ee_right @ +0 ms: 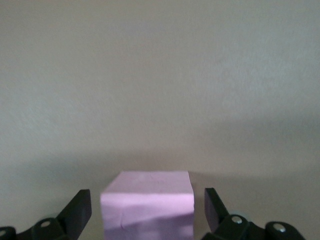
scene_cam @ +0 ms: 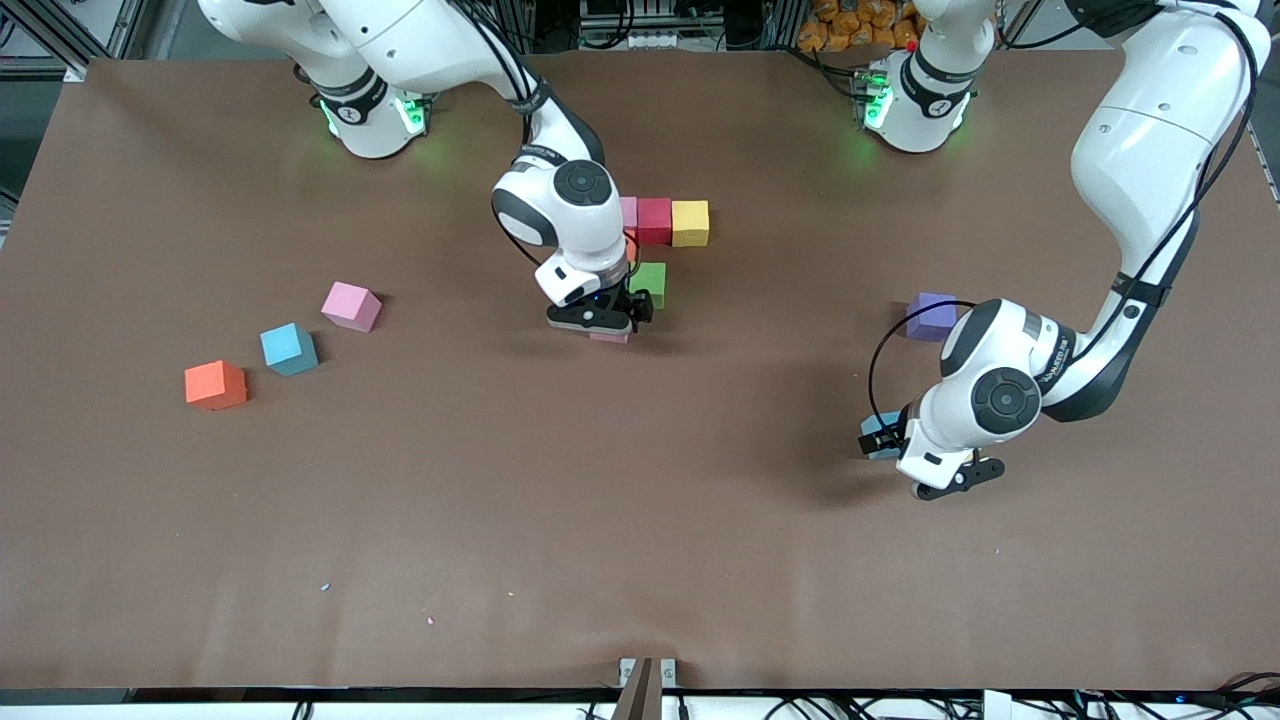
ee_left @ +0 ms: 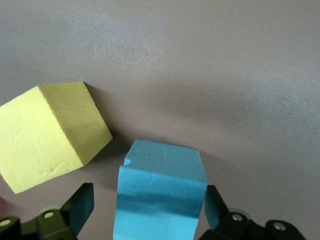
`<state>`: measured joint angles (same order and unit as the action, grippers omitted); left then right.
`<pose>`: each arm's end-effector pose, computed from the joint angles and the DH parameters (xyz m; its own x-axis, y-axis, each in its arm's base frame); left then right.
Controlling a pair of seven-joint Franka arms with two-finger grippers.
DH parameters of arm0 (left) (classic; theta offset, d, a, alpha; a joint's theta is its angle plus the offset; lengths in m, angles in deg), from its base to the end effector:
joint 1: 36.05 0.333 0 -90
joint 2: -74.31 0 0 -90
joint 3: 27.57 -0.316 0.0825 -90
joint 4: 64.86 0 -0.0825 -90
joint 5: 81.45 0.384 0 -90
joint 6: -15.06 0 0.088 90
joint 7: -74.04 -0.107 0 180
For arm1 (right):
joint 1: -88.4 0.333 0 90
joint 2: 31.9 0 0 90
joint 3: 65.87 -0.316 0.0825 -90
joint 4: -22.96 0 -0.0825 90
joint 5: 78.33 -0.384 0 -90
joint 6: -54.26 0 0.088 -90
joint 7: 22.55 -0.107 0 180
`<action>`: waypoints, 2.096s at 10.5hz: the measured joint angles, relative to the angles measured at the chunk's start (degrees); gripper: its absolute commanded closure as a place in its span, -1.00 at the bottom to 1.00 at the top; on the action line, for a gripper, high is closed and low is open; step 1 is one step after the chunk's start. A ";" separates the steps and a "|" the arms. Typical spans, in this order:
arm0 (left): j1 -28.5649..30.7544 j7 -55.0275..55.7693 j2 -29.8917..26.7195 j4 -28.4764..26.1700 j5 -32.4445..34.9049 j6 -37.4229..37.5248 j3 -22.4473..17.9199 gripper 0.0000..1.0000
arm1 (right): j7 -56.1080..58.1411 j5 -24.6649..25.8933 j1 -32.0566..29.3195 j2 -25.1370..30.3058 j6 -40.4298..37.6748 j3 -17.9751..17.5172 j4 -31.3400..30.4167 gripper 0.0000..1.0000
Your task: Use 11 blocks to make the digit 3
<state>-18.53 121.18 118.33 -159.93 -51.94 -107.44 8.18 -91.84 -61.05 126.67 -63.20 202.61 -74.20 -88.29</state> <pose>0.6519 -0.1439 0.2127 0.9488 0.3023 -0.0920 0.2975 -0.9527 -0.0623 0.4332 0.4603 0.2111 0.9750 -0.1740 0.1380 -0.1678 -0.9842 -0.0558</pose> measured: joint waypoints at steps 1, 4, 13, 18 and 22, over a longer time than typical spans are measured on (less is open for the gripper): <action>-0.05 0.00 0.01 0.00 0.01 -0.01 0.00 -0.80 | 0.81 0.00 -0.42 0.47 -1.79 -0.01 0.87 -1.00; -0.13 0.00 0.27 0.00 0.02 -0.02 -0.03 -0.60 | 7.77 -2.19 -2.17 2.52 -9.25 -0.13 4.47 -1.00; -0.11 6.41 0.66 0.69 0.01 -0.11 0.04 1.00 | 49.51 -9.07 -13.97 14.46 -14.67 1.80 -9.45 -1.00; 0.58 27.72 -2.77 0.19 -7.35 2.47 6.42 1.00 | 89.45 -9.65 -21.20 24.48 -14.59 10.35 -22.21 -1.00; 0.35 53.51 -7.03 -4.83 -7.45 2.98 15.14 1.00 | 117.25 -10.45 -23.47 26.55 -14.62 18.89 -26.81 -1.00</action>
<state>-18.18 174.69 111.30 -164.76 -59.38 -104.47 23.32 25.40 -71.50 103.21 -36.65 187.99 -55.31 -115.10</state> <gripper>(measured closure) 0.463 0.000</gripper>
